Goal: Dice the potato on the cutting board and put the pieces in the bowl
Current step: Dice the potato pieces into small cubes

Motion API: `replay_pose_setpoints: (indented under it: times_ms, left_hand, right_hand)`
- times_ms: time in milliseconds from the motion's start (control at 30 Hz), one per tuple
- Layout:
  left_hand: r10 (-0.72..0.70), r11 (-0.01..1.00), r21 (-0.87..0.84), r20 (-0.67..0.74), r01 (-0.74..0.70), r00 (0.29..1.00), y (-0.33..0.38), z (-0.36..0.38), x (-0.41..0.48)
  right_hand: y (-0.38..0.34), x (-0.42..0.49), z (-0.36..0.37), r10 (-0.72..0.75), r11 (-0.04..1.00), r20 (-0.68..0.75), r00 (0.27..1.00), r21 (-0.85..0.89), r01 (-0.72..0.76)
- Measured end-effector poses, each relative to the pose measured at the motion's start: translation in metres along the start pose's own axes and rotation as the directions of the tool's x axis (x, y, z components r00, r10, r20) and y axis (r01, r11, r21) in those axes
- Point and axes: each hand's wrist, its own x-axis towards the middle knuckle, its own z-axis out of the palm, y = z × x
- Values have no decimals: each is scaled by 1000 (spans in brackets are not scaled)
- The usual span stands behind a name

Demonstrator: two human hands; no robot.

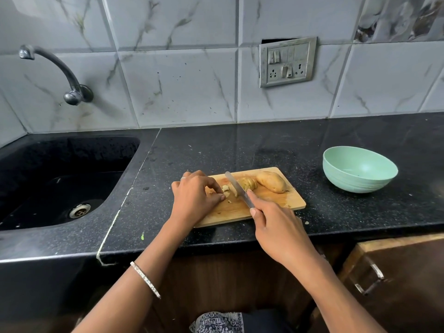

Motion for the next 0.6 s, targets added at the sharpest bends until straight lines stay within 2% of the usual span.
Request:
replay_pose_setpoints:
  times_ms: [233, 600]
  left_hand:
    - [-44, 998, -46, -12, 43, 999, 3, 0, -6]
    - [-97, 994, -57, 8, 97, 995, 8, 1, -3]
  right_hand:
    - [-5, -10, 7, -33, 999, 22, 999, 15, 33]
    - [-15, -16, 14, -40, 996, -2, 999, -79, 40]
